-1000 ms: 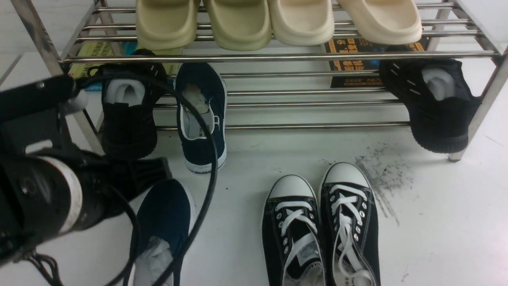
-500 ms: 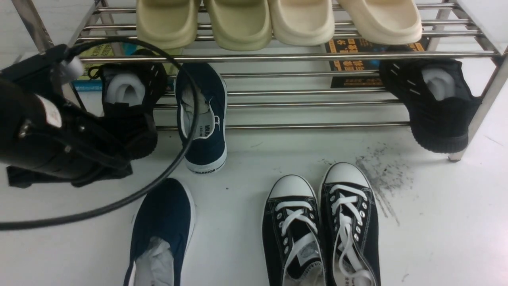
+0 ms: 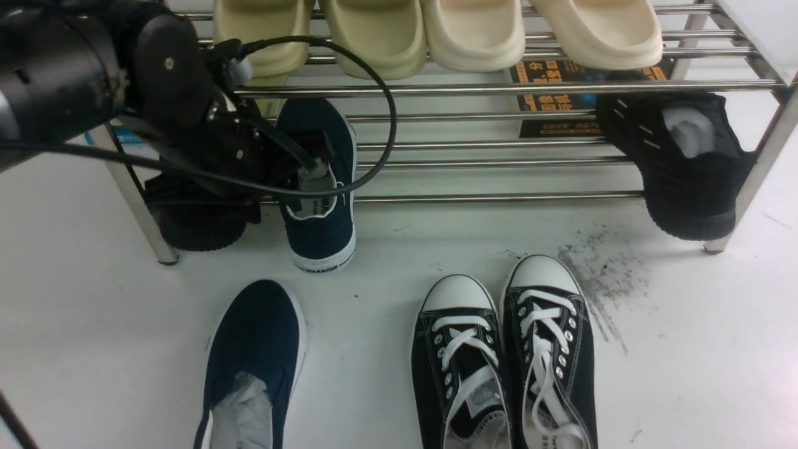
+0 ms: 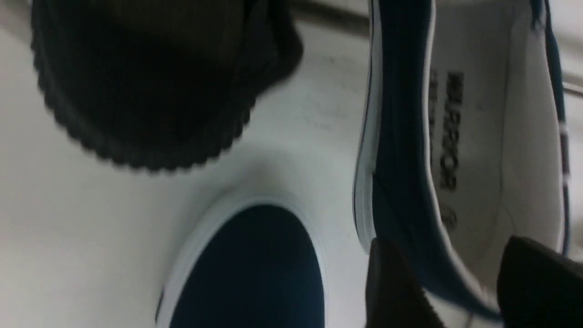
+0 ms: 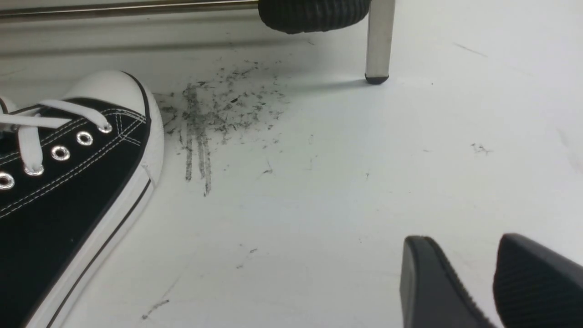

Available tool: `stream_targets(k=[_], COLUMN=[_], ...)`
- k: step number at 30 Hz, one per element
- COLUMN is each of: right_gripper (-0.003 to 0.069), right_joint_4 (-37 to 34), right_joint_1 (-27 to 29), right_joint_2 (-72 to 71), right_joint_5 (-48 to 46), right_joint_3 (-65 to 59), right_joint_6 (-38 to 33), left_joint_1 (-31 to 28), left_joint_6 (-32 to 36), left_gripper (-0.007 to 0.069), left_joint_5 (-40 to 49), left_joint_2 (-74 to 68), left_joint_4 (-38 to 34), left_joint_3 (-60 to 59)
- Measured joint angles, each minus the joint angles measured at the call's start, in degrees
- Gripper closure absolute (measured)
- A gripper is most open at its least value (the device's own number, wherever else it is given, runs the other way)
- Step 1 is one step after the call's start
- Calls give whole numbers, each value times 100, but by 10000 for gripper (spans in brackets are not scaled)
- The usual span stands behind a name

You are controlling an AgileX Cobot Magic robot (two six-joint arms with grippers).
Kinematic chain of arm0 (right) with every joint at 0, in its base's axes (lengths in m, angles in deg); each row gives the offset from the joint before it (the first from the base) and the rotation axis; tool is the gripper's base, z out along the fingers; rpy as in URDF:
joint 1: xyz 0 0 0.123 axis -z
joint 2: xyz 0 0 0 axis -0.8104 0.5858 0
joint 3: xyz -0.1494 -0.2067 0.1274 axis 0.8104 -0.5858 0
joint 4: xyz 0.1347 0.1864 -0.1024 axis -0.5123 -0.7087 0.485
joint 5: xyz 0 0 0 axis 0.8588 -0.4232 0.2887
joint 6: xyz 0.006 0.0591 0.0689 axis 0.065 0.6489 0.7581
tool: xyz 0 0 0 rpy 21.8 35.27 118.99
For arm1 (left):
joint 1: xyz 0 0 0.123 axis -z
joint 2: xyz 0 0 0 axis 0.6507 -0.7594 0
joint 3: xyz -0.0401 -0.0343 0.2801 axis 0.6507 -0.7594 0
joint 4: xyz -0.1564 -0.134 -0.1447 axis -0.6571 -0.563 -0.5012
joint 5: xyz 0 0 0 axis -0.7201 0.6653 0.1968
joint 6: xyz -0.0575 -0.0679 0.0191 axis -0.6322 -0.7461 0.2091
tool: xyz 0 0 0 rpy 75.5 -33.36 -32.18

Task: Take the shoes off the shelf with your hand on the white table.
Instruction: 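Grasp the leftmost shoe on the bottom shelf of the shoe rack with the left gripper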

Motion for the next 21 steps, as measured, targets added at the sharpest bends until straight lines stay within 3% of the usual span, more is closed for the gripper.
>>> stream_targets(k=[8,12,15,16,17,21], right_gripper=[420,420,420,420,420,420], right_joint_4=[0,0,0,0,0,0], right_joint_1=[0,0,0,0,0,0], right_joint_2=[0,0,0,0,0,0], right_joint_5=[0,0,0,0,0,0], right_joint_3=[0,0,0,0,0,0], right_joint_6=[0,0,0,0,0,0], left_joint_1=[0,0,0,0,-14,74], left_joint_6=[-57,-62,-62,-62,-62,35], left_gripper=[243,298,447,458,545,601], left_joint_5=[-731,-900,-935,-924,-881,-521], left_joint_2=[-747,-973,-1034,-1034,-1020,-817], left_joint_4=[421,421,428,428,396,305], left_joint_3=[180,180,180,180,180,180])
